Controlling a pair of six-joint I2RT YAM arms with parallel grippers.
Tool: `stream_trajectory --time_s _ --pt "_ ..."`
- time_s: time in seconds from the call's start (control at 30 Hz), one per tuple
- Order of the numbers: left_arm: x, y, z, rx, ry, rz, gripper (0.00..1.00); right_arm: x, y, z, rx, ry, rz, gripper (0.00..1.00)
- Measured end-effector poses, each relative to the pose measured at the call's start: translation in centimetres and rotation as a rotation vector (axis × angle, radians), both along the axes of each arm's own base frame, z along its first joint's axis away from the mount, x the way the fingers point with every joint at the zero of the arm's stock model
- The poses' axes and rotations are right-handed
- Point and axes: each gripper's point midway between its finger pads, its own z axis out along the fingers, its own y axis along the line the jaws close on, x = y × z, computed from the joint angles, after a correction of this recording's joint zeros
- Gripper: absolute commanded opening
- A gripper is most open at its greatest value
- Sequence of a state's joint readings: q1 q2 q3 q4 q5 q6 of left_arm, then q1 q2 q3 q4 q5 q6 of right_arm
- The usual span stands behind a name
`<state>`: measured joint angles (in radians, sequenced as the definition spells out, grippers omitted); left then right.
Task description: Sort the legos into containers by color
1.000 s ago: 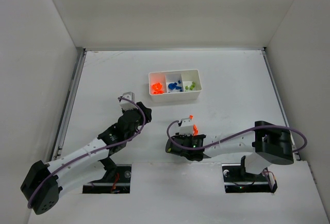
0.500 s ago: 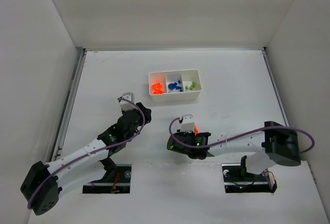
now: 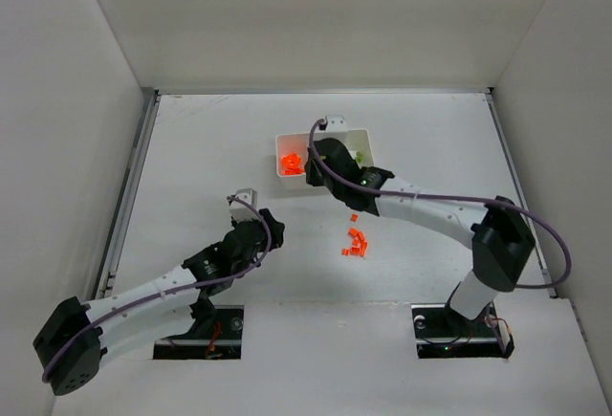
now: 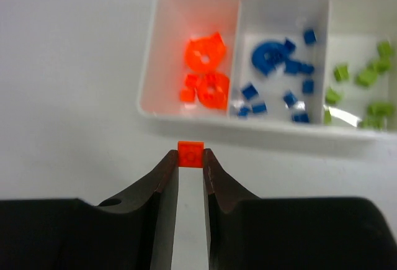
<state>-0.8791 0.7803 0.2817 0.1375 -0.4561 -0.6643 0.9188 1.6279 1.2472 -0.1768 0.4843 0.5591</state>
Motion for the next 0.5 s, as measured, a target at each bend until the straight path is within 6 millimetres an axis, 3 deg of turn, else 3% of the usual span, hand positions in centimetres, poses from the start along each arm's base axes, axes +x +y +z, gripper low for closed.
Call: stream_trajectory --time_s 0.1,0.2,0.37,0.5 --pt "-1.1 -1.2 -1.0 0.017 0.024 -0.049 0.41 3.5 2.1 0.7 0.019 -0.028 0.027 0.25" --pt "-1.9 -2.5 -2.2 0.042 0.047 -0.094 0.41 6.0 3.6 -0.5 0.012 -0.022 0.047 0.25" --pt "-3.2 -4.4 -3.9 0.080 0.068 -0.162 0.41 8.2 4.6 -4.1 -0.018 0.023 0.066 0.38" --pt "-4.5 -6.0 -4.9 0.107 0.069 -0.221 0.42 8.7 4.6 -4.6 -0.021 0.035 0.068 0.42"
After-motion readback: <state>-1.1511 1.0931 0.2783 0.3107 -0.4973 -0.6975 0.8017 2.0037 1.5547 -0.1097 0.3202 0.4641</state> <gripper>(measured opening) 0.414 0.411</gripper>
